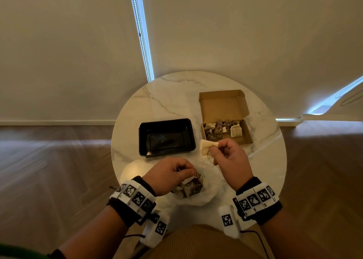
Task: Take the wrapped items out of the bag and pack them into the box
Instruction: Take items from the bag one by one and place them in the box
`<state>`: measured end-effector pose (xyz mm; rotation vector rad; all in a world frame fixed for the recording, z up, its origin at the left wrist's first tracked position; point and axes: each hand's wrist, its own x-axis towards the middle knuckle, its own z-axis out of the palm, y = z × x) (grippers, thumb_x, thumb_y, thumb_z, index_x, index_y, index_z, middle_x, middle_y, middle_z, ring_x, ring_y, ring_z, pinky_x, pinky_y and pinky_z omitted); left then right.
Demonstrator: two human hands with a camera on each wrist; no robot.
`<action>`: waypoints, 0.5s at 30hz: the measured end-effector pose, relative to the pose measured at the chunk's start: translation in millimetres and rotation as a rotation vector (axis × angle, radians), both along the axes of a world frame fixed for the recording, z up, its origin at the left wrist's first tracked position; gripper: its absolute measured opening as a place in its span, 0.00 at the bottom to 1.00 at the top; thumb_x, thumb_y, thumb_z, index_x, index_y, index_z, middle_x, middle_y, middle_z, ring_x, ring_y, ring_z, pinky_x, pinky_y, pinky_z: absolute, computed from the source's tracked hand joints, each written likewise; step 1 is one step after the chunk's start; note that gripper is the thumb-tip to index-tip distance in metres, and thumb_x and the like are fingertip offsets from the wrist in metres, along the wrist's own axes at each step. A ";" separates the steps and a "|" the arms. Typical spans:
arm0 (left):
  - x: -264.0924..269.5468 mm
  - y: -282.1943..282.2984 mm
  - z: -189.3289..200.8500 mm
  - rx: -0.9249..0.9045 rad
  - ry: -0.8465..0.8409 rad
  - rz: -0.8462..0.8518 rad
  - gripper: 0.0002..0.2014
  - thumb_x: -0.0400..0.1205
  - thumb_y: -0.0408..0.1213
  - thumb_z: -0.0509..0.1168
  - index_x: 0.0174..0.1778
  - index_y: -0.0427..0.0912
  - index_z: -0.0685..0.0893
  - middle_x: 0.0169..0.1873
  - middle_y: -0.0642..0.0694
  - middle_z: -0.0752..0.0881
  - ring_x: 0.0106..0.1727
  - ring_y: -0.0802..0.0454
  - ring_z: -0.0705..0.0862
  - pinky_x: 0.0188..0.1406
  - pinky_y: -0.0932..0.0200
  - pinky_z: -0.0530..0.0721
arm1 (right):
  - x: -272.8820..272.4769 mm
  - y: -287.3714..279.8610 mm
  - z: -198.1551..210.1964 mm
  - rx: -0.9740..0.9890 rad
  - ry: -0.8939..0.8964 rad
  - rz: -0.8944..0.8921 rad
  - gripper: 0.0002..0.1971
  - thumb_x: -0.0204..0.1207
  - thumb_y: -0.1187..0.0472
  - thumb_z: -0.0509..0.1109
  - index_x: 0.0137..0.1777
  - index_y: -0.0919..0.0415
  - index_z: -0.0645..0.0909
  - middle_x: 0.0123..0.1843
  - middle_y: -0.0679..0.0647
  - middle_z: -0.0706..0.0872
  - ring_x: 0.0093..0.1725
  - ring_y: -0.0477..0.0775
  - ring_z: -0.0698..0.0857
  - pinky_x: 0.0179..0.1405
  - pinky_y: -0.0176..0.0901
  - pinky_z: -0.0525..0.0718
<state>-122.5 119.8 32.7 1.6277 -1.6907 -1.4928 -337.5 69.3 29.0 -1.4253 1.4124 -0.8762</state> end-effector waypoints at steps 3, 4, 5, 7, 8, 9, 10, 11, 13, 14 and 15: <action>-8.0 -2.8 9.8 -0.184 -0.348 -0.216 0.12 0.90 0.49 0.62 0.63 0.55 0.89 0.55 0.57 0.88 0.54 0.57 0.86 0.60 0.55 0.86 | -0.6 -5.3 -8.7 0.010 0.112 -0.060 0.05 0.79 0.59 0.77 0.46 0.52 0.82 0.38 0.49 0.88 0.35 0.47 0.84 0.37 0.47 0.87; -12.4 -3.6 12.8 -0.237 -0.428 -0.278 0.14 0.91 0.50 0.60 0.65 0.54 0.88 0.56 0.54 0.87 0.55 0.54 0.85 0.59 0.53 0.86 | -0.5 -6.1 -10.2 -0.017 0.176 -0.036 0.05 0.79 0.57 0.77 0.47 0.49 0.83 0.39 0.47 0.87 0.34 0.45 0.83 0.37 0.45 0.87; -16.6 -4.5 15.8 -0.280 -0.483 -0.320 0.15 0.91 0.50 0.58 0.65 0.53 0.87 0.56 0.52 0.86 0.55 0.52 0.85 0.59 0.52 0.85 | -0.2 -6.3 -10.8 -0.054 0.261 0.019 0.04 0.79 0.55 0.76 0.48 0.48 0.83 0.40 0.45 0.86 0.35 0.43 0.82 0.37 0.43 0.86; -24.3 -6.8 21.3 -0.373 -0.526 -0.355 0.14 0.92 0.47 0.56 0.63 0.50 0.86 0.54 0.50 0.86 0.53 0.50 0.85 0.56 0.51 0.85 | 0.2 -5.8 -11.4 -0.126 0.455 0.205 0.02 0.81 0.53 0.73 0.50 0.47 0.83 0.46 0.43 0.82 0.40 0.41 0.81 0.40 0.39 0.84; -27.2 -9.0 24.1 -0.430 -0.516 -0.360 0.14 0.92 0.46 0.56 0.62 0.50 0.86 0.53 0.50 0.86 0.53 0.51 0.84 0.55 0.51 0.85 | 0.8 -5.1 -12.1 -0.149 0.527 0.309 0.03 0.82 0.53 0.71 0.52 0.47 0.82 0.48 0.43 0.80 0.43 0.41 0.80 0.43 0.39 0.82; -28.9 -11.5 26.5 -0.472 -0.497 -0.361 0.13 0.92 0.46 0.56 0.62 0.51 0.86 0.52 0.51 0.86 0.52 0.52 0.84 0.54 0.52 0.84 | 1.4 -4.4 -13.6 -0.165 0.568 0.395 0.02 0.82 0.53 0.70 0.53 0.47 0.82 0.49 0.42 0.79 0.45 0.42 0.80 0.45 0.38 0.81; -29.2 -14.2 29.1 -0.489 -0.470 -0.349 0.13 0.92 0.46 0.56 0.62 0.52 0.86 0.51 0.51 0.86 0.52 0.53 0.84 0.54 0.54 0.83 | 1.8 -3.5 -15.2 -0.172 0.576 0.458 0.02 0.83 0.53 0.70 0.52 0.46 0.80 0.49 0.42 0.78 0.45 0.42 0.79 0.46 0.38 0.80; -27.9 -17.2 31.0 -0.482 -0.444 -0.326 0.13 0.92 0.46 0.56 0.62 0.52 0.86 0.51 0.52 0.86 0.52 0.54 0.83 0.55 0.54 0.83 | 2.3 -2.4 -16.4 -0.177 0.559 0.498 0.04 0.83 0.54 0.71 0.50 0.44 0.79 0.48 0.41 0.77 0.45 0.42 0.78 0.46 0.38 0.78; -22.1 -23.6 32.3 -0.459 -0.388 -0.258 0.13 0.91 0.47 0.58 0.60 0.52 0.88 0.50 0.53 0.86 0.52 0.56 0.83 0.56 0.55 0.83 | 3.0 1.3 -19.2 -0.157 0.493 0.521 0.11 0.82 0.57 0.73 0.48 0.40 0.76 0.44 0.38 0.78 0.43 0.41 0.78 0.46 0.38 0.77; -18.0 -26.9 32.2 -0.447 -0.352 -0.210 0.12 0.90 0.47 0.60 0.59 0.52 0.88 0.50 0.55 0.87 0.52 0.58 0.83 0.56 0.56 0.84 | 3.6 3.5 -18.9 -0.115 0.435 0.511 0.12 0.81 0.59 0.74 0.47 0.39 0.77 0.43 0.38 0.80 0.43 0.40 0.80 0.45 0.38 0.79; -13.7 -30.1 30.8 -0.435 -0.312 -0.151 0.11 0.90 0.47 0.62 0.58 0.52 0.89 0.50 0.56 0.88 0.52 0.60 0.84 0.56 0.57 0.84 | 3.9 5.3 -18.2 -0.065 0.355 0.498 0.12 0.80 0.60 0.75 0.46 0.39 0.79 0.42 0.39 0.84 0.43 0.41 0.83 0.45 0.38 0.82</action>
